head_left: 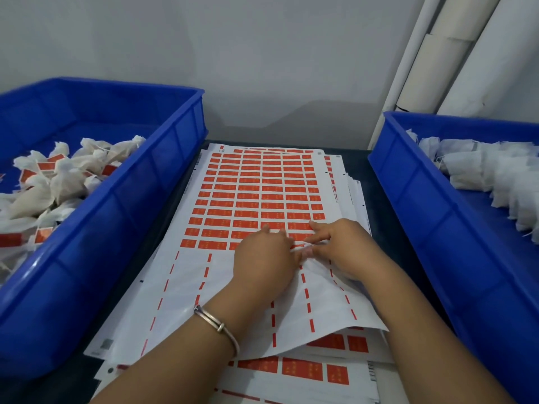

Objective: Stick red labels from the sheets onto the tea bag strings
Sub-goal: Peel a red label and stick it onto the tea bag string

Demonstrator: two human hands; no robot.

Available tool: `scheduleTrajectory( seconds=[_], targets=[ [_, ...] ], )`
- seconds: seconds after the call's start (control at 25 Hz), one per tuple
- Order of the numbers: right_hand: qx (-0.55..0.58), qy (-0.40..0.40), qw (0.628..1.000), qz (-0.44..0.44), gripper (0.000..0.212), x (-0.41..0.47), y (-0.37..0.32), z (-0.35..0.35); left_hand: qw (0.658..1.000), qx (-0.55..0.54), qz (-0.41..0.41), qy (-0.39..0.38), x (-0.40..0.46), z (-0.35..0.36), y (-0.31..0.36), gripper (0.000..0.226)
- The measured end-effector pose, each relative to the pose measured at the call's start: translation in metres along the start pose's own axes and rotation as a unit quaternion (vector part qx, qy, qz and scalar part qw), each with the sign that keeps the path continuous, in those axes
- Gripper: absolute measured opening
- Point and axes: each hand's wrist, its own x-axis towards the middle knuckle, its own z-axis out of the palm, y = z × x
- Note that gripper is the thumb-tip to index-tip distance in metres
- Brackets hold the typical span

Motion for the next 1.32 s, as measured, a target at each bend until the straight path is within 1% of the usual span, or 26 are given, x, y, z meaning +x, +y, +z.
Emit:
scheduleTrajectory(
  seconds=[0.08, 0.16, 0.28, 0.36, 0.44, 0.48, 0.6, 0.64, 0.72, 0.8, 0.88, 0.96, 1.0, 1.04, 1.12, 1.2, 1.28, 1.32],
  targets=[
    [0.014, -0.001, 1.000, 0.000, 0.038, 0.001, 0.000, 0.000, 0.997, -0.073, -0.031, 0.026, 0.001, -0.003, 0.004, 0.038],
    [0.028, 0.001, 1.000, 0.000, 0.035, 0.001, 0.000, 0.000, 0.996, -0.076, -0.032, 0.030, -0.001, -0.007, 0.008, 0.031],
    [0.030, -0.001, 1.000, 0.002, 0.033, -0.001, 0.000, 0.001, 0.998, -0.050, -0.012, 0.031, -0.003, -0.012, 0.010, 0.031],
    [0.028, 0.001, 1.000, -0.006, 0.032, -0.002, 0.000, 0.001, 0.999, -0.043, 0.001, 0.019, -0.002, -0.013, 0.011, 0.031],
    [0.030, 0.004, 0.999, -0.012, 0.031, -0.003, 0.000, 0.000, 0.998, -0.068, -0.004, 0.018, 0.001, -0.013, 0.011, 0.031],
    [0.034, 0.005, 0.999, -0.013, 0.031, -0.003, 0.000, 0.000, 0.995, -0.088, -0.008, 0.034, 0.002, -0.012, 0.010, 0.030],
    [0.036, 0.009, 0.999, -0.013, 0.032, -0.002, 0.001, 0.001, 0.981, -0.130, -0.009, 0.143, -0.003, -0.002, 0.009, 0.027],
    [0.036, 0.013, 0.999, -0.014, 0.032, -0.001, 0.002, 0.002, 0.977, -0.141, -0.013, 0.159, -0.004, 0.001, 0.009, 0.027],
    [0.036, 0.023, 0.999, -0.022, 0.030, 0.000, 0.005, 0.003, 0.972, -0.172, -0.033, 0.154, -0.002, 0.006, 0.008, 0.027],
    [0.075, 0.026, 0.996, -0.028, 0.022, 0.001, 0.009, 0.004, 0.964, -0.220, -0.061, 0.136, 0.001, 0.006, 0.005, 0.021],
    [0.192, 0.019, 0.981, -0.014, 0.011, -0.001, 0.010, 0.001, 0.943, -0.293, -0.086, 0.132, 0.004, 0.003, -0.001, 0.012],
    [0.289, 0.034, 0.957, 0.015, 0.010, -0.004, 0.009, -0.005, 0.925, -0.337, -0.116, 0.132, 0.004, -0.002, -0.005, 0.016],
    [0.290, 0.053, 0.955, 0.014, 0.007, -0.005, 0.009, -0.009, 0.917, -0.353, -0.133, 0.131, 0.004, -0.004, -0.006, 0.018],
    [0.261, 0.075, 0.962, 0.001, 0.006, -0.007, 0.007, -0.015, 0.907, -0.371, -0.150, 0.131, 0.003, -0.006, -0.007, 0.020],
    [0.185, 0.119, 0.975, -0.040, 0.013, -0.013, 0.001, -0.027, 0.880, -0.418, -0.180, 0.132, 0.003, -0.007, -0.007, 0.021],
    [0.170, 0.147, 0.972, -0.067, 0.019, -0.023, -0.007, -0.040, 0.834, -0.489, -0.217, 0.136, 0.002, -0.010, -0.008, 0.018],
    [0.174, 0.144, 0.969, -0.096, 0.020, -0.036, -0.012, -0.050, 0.776, -0.564, -0.242, 0.146, -0.001, -0.018, -0.008, 0.019],
    [0.186, 0.135, 0.967, -0.114, 0.018, -0.042, -0.016, -0.054, 0.754, -0.593, -0.242, 0.149, -0.003, -0.023, -0.008, 0.020]
  ],
)
